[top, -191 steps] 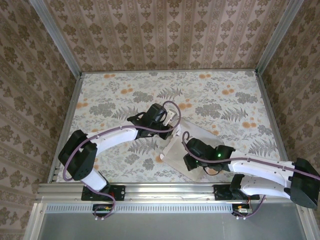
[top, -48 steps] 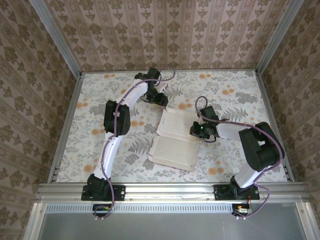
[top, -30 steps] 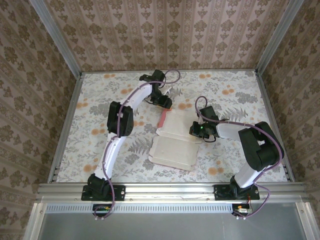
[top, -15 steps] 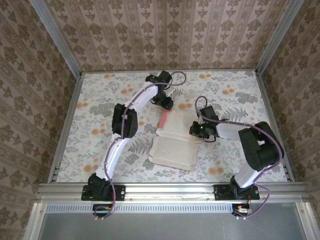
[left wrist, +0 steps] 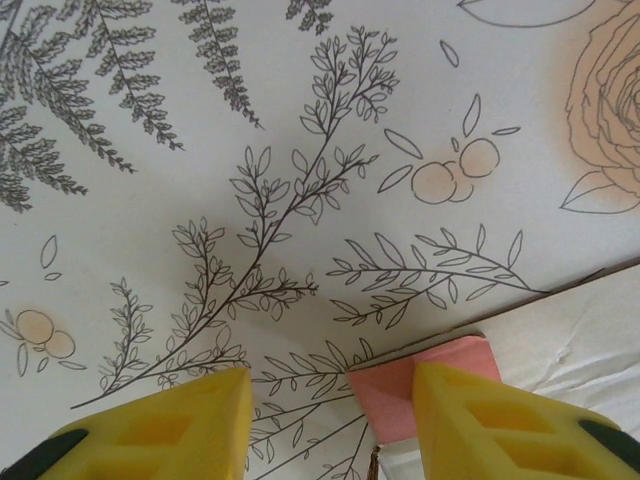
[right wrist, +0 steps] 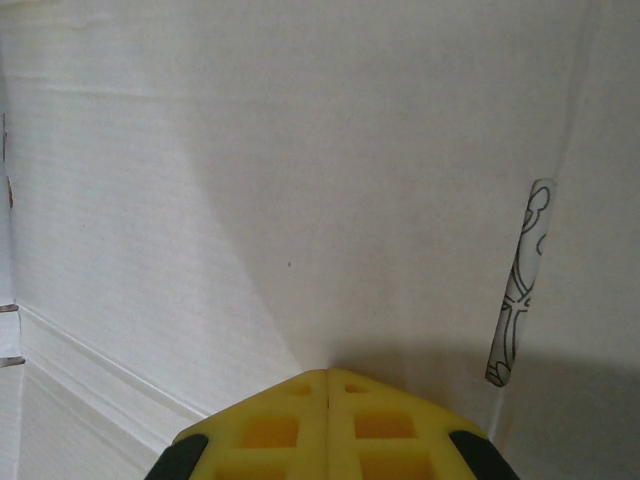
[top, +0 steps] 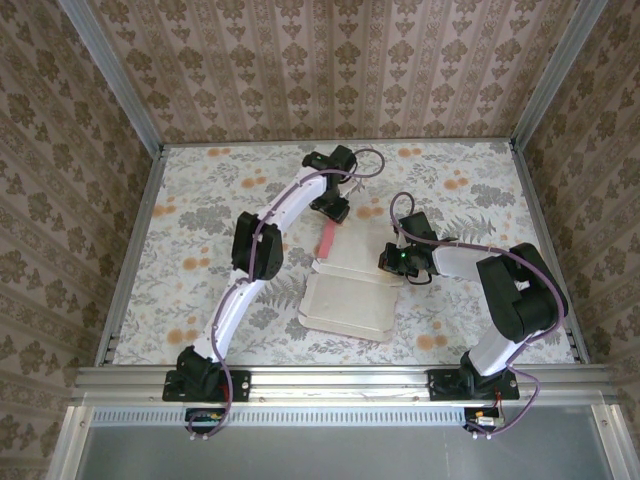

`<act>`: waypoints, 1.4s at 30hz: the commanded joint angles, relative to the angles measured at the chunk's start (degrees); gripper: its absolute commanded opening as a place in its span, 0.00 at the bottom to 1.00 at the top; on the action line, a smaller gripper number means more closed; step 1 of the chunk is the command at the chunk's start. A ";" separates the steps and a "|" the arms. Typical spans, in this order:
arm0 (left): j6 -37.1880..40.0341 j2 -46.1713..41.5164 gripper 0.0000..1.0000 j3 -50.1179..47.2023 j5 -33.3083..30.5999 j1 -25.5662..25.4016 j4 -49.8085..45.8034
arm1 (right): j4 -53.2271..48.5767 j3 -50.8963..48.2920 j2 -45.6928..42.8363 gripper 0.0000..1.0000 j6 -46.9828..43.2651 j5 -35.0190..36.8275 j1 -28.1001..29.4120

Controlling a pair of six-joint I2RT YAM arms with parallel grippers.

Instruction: Fold the paper box

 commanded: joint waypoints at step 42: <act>-5.67 -14.10 0.48 -20.21 17.96 8.95 -2.93 | -4.86 0.76 -1.00 0.02 -0.29 0.56 3.72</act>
